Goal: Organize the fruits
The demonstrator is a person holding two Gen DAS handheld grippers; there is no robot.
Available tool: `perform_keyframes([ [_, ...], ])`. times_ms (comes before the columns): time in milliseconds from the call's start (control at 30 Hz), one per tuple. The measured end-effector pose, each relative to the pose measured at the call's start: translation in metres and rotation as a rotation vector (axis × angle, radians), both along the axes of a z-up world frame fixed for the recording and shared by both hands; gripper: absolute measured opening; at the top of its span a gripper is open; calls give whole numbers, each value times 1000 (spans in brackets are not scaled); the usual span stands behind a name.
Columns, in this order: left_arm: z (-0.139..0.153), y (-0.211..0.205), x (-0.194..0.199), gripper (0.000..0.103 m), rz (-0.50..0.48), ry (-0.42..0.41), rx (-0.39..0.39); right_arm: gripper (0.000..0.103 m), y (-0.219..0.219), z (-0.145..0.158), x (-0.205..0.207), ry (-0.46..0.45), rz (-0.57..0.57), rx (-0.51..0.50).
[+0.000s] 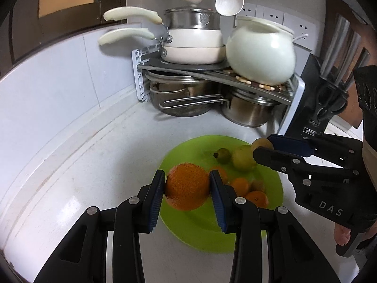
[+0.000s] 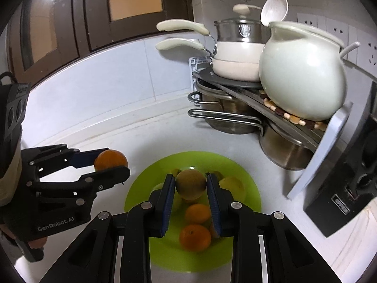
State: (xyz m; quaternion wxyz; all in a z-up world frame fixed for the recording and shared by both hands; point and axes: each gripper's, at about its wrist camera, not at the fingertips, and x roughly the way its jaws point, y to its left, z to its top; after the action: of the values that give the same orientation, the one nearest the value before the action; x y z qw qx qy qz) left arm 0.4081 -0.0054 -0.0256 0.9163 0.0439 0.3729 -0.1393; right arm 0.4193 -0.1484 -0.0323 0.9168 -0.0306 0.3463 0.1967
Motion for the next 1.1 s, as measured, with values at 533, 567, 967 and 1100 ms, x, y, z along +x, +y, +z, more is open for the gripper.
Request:
perform_keyframes([
  [533,-21,-6,33,43,-20,51,-8,30,-2,-22,33,58,-29,13],
  [567,-20,-6,32,43,-20,47,-10,30,-2,-22,33,60,-31,16],
  [967,10,2,-14,56,42,-37,-11,31,-3,-4,-6,24,-51,16],
  [1100,22,7,-41,60,74,-81,-3,37,-3,5,-28,10,-63,25],
])
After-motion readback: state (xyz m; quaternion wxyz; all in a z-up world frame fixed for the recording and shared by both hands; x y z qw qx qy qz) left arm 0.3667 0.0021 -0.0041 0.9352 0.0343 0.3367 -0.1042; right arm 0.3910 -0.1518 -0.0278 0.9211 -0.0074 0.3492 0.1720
